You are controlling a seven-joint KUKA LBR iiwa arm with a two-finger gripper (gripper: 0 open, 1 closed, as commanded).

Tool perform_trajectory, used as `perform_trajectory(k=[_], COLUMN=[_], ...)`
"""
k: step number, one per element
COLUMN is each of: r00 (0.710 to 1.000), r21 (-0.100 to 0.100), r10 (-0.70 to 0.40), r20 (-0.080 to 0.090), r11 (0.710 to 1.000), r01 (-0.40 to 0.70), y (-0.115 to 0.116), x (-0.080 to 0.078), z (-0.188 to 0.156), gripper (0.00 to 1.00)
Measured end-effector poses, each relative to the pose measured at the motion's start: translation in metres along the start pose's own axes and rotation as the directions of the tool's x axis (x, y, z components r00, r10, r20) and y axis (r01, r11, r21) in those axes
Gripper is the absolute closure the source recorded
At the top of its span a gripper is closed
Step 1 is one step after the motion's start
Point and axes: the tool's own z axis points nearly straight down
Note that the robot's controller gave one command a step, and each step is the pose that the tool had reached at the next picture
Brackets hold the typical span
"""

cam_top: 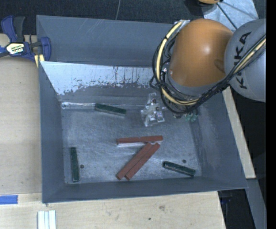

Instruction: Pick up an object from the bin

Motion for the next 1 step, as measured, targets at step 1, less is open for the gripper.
perform_trajectory(k=[1], r00=[1.000], r21=[0.000], r10=[0.001], r20=[-0.002], r11=[1.000], r01=[-0.001], y=[0.0000], x=[0.0004], z=[0.0006], gripper=[1.00])
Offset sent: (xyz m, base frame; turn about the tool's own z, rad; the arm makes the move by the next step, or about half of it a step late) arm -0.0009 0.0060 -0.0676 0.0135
